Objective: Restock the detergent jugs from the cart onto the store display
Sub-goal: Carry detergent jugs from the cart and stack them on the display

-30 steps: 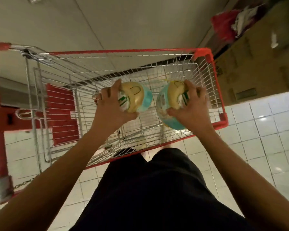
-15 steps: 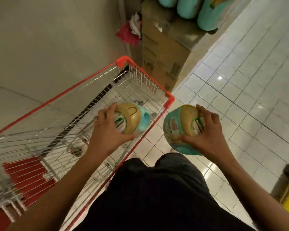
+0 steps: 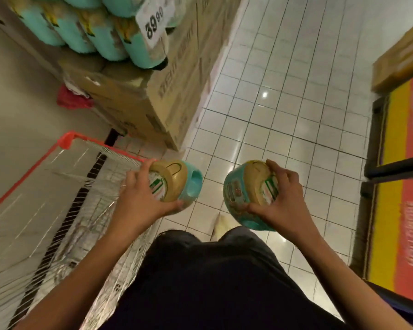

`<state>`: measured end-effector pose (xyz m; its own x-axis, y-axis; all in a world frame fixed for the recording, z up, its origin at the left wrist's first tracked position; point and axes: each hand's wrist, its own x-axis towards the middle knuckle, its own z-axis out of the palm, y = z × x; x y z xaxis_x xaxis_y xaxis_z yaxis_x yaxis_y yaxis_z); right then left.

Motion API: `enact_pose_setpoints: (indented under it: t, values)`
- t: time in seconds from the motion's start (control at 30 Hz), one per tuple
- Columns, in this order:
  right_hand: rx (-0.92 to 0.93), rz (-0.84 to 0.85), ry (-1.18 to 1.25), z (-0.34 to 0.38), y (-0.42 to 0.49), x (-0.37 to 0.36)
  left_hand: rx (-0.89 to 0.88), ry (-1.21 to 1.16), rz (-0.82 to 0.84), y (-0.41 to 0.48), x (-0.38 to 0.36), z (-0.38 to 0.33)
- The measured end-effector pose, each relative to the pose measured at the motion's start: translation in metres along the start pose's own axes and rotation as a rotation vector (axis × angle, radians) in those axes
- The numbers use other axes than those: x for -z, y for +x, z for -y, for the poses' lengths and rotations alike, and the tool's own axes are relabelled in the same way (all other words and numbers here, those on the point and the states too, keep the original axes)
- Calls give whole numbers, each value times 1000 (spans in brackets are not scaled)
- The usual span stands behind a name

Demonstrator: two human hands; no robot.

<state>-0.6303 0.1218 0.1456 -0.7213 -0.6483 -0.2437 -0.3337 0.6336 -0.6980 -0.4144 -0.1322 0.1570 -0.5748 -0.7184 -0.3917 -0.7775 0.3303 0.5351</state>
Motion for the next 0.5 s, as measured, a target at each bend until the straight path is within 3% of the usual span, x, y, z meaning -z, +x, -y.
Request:
enact_pose_setpoints:
  t: [0.5]
  values:
    - [-109, -125, 76, -70, 124, 115, -149, 85, 74, 157, -62, -176]
